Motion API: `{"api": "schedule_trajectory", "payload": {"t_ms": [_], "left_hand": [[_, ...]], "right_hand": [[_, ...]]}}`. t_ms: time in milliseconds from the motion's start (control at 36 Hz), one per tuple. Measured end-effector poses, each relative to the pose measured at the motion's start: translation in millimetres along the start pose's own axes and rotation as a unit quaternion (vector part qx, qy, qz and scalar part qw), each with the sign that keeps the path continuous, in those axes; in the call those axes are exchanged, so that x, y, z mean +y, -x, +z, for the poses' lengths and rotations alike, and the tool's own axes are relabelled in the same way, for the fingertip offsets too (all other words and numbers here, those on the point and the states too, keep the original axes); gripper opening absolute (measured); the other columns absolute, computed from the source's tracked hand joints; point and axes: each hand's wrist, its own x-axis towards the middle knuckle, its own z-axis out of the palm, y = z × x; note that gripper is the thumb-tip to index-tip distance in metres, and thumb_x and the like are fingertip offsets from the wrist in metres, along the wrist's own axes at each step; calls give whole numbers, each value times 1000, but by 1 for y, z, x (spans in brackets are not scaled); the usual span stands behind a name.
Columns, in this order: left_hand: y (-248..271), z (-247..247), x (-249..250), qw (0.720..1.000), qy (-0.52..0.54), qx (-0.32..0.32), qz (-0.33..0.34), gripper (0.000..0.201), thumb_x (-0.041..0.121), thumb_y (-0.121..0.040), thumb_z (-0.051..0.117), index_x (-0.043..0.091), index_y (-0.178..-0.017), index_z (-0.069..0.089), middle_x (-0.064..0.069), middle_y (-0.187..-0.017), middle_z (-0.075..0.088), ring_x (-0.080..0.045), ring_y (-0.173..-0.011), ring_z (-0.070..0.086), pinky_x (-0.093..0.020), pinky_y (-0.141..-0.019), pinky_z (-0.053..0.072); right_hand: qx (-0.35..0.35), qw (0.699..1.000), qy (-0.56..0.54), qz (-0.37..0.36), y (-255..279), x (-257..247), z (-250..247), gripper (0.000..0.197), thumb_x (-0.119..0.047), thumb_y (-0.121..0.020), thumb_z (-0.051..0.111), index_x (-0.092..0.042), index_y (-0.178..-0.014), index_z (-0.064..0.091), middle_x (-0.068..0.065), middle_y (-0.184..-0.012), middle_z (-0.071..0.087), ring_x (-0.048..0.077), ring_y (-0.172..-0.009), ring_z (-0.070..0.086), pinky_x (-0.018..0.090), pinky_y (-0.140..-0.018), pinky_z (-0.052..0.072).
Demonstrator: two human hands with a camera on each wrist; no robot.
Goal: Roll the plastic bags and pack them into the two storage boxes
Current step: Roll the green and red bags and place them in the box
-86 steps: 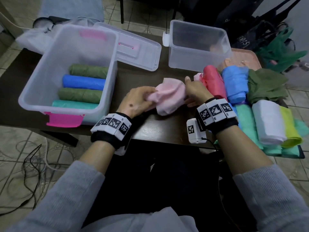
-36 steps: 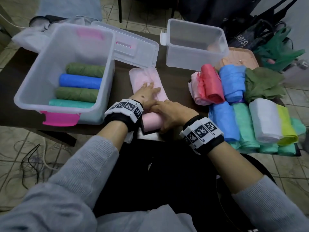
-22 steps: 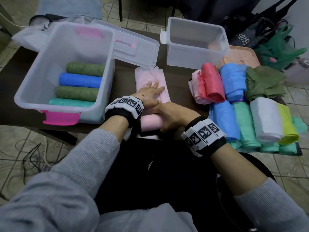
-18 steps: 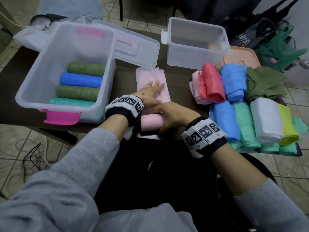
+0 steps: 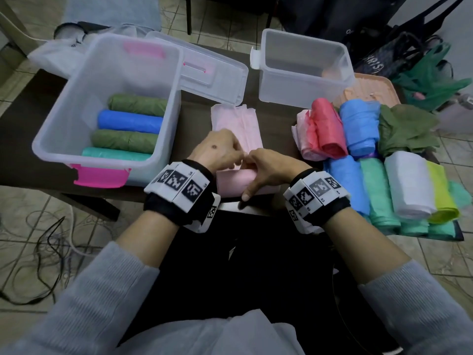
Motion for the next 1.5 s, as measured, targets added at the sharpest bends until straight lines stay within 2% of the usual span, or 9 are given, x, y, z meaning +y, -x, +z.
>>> {"api": "schedule_trajectory", "payload": {"t_ms": [194, 333, 417, 528, 750, 889, 1278, 1389, 1500], "left_hand": [[17, -3, -6, 997, -26, -70, 8, 33, 35, -74, 77, 22, -104, 72, 2, -101, 71, -11, -97, 63, -32, -93, 49], [16, -3, -10, 996, -19, -86, 11, 42, 27, -69, 81, 20, -110, 71, 2, -103, 71, -10, -98, 62, -24, -90, 47], [12, -4, -12, 996, -7, -88, 7, 38, 21, -75, 77, 19, -112, 70, 0, -108, 70, -11, -102, 62, -24, -95, 45], [3, -2, -11, 994, -37, -105, -5, 32, 23, -83, 67, 23, -115, 68, 1, -111, 68, -13, -102, 60, -30, -97, 45], [-2, -5, -11, 994, -53, -99, -8, 32, 24, -88, 62, 18, -119, 65, -1, -120, 65, -16, -111, 58, -29, -100, 42], [2, -3, -8, 998, -48, 14, 33, 20, 20, -84, 67, 17, -103, 72, -4, -101, 68, -12, -91, 58, -24, -82, 45], [5, 1, -12, 999, -24, -40, -17, 23, 30, -91, 59, 18, -107, 70, -10, -110, 66, -21, -100, 58, -27, -85, 42], [0, 3, -11, 998, -35, -51, -30, 26, 29, -93, 56, 14, -110, 69, -13, -113, 65, -26, -103, 58, -29, -86, 43], [-6, 5, -13, 997, -41, -58, -40, 30, 32, -93, 56, 7, -103, 69, -14, -104, 65, -28, -95, 59, -33, -81, 45]], "right_hand": [[8, 999, -38, -11, 0, 8, -4, 64, -39, -65, 83, -21, -120, 56, -7, -99, 56, 11, -93, 51, 22, -77, 37], [27, 999, -43, -5, 2, 11, -1, 55, -36, -68, 81, -15, -113, 57, -3, -101, 52, 16, -102, 51, 15, -71, 37], [69, 997, 30, -17, 5, 8, 0, 61, -46, -69, 77, -19, -120, 58, 5, -111, 48, 21, -112, 40, 32, -91, 38], [123, 990, 60, -28, 12, 3, 5, 68, -49, -62, 80, -17, -115, 52, 4, -110, 53, 21, -107, 44, 36, -86, 39], [116, 988, 95, -28, 14, 6, 13, 59, -25, -77, 74, -16, -130, 48, 8, -124, 51, 25, -117, 43, 38, -97, 38], [79, 995, 54, -35, 8, 8, 1, 51, -28, -84, 67, -16, -132, 52, 10, -124, 58, 27, -115, 51, 27, -90, 37], [20, 994, -103, 23, 1, 14, -6, 36, -34, -88, 63, -12, -116, 58, -4, -97, 57, 12, -91, 52, 12, -68, 37], [59, 997, -1, 41, 1, 11, -1, 44, -39, -89, 60, -14, -124, 59, 10, -131, 46, 29, -126, 35, 35, -104, 32], [129, 991, 26, 39, 5, -6, 4, 36, -28, -89, 60, -17, -123, 54, 9, -126, 48, 28, -122, 36, 42, -103, 34]]}}
